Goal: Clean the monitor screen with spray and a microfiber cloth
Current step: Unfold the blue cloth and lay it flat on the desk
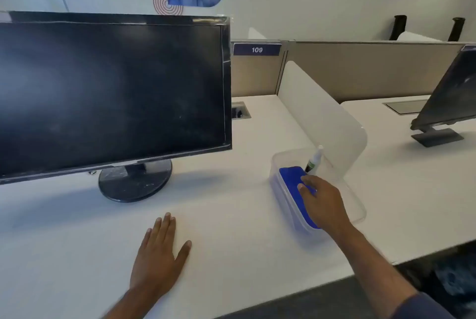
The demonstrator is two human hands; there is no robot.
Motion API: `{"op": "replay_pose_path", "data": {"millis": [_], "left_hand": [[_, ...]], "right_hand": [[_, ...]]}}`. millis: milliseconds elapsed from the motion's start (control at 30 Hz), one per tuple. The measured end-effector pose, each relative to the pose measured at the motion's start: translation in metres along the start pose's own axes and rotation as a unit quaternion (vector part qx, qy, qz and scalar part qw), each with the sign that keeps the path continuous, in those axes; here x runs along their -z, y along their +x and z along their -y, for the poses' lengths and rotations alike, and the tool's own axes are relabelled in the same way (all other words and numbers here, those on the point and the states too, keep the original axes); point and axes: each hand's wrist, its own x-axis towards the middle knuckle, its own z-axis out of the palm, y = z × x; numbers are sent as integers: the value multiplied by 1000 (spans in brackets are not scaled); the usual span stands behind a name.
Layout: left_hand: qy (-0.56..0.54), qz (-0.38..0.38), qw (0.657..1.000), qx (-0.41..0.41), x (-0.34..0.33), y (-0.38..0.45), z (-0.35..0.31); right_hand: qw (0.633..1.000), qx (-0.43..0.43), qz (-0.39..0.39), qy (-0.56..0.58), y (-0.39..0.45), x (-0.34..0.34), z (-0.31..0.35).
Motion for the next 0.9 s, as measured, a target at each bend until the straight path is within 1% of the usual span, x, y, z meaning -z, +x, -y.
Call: {"op": "replay_pose_path", "data": {"millis": [67, 233, 400, 500, 567, 733, 900], "left_hand": [[4, -17, 1000, -7, -2, 1, 2], [7, -25, 1000, -12, -4, 0, 1], [10, -18, 1000, -10, -2, -2, -1], [14, -21, 1000, -9, -2, -2, -1], [13, -22, 1000, -9, -1, -3, -2], [10, -22, 1000, -7, -2, -4, -2], [11, -27, 1000, -6, -2, -3, -2]], "right_hand": [[998, -27, 28, -42, 8, 2, -7], [985, -91, 83, -124, 30, 1, -27], [952, -137, 132, -241, 43, 1, -33], [938, -158, 155, -268, 49, 0, -29], [933, -170, 164, -271, 52, 0, -27], [941, -197, 159, -224, 58, -2, -27], [960, -187, 141, -156, 62, -3, -29]]}}
